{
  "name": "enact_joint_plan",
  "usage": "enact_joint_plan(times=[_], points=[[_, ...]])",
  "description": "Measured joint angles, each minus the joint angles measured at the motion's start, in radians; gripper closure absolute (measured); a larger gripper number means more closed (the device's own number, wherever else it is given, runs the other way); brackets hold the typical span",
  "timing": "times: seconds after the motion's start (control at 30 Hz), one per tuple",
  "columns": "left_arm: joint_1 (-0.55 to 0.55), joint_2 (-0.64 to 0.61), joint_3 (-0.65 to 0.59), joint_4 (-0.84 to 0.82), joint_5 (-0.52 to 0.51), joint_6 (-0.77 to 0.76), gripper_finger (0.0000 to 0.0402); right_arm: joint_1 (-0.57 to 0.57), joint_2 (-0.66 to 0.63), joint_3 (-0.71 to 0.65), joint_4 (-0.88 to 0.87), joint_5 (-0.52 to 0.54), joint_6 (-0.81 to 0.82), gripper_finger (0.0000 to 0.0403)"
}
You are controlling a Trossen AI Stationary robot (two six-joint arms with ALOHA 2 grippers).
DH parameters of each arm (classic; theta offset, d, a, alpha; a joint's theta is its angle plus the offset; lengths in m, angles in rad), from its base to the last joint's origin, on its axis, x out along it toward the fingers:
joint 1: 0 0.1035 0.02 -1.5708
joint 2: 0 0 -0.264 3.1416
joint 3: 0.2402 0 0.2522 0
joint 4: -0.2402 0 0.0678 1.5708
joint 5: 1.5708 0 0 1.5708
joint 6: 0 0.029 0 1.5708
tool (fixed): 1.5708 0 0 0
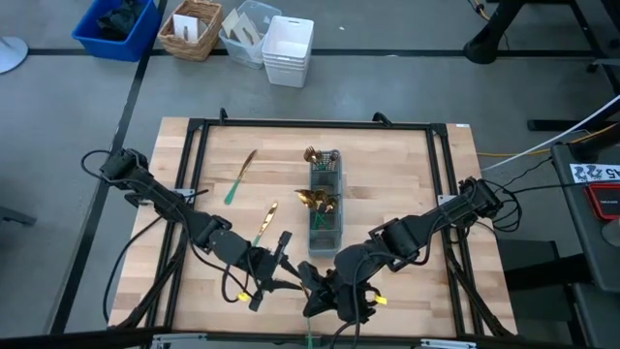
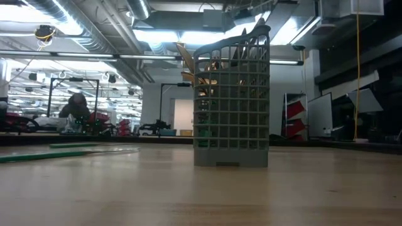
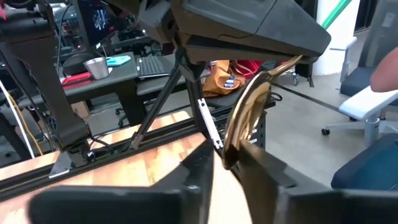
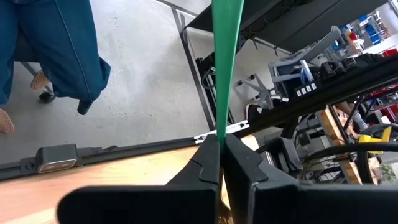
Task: Sort silverware
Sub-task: Put the green spoon into the utensil rack
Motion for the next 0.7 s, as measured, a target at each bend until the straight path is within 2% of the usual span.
enact_joint_plan(times=[0.13,0.2,0.5,0.7], points=[[0.000,0.000,0.000,0.000,0.000,0.000,0.0382,0.000,0.000,0.000,0.000,0.001,0.000,0.0393],[0.000,0.000,0.000,0.000,0.000,-0.001,0.0395,0.000,0.000,0.000,0.000,0.011,0.001,0.0393],[-0.001,0.001,0.000,-0.003,0.000,-0.014,0.0398,0.001,0.000,0.000,0.002,0.020,0.093,0.0391],[-0.001,0.001,0.000,-0.003,-0.006,-0.019,0.0400,0.001,0.000,0.000,0.000,0.020,0.194,0.0342]])
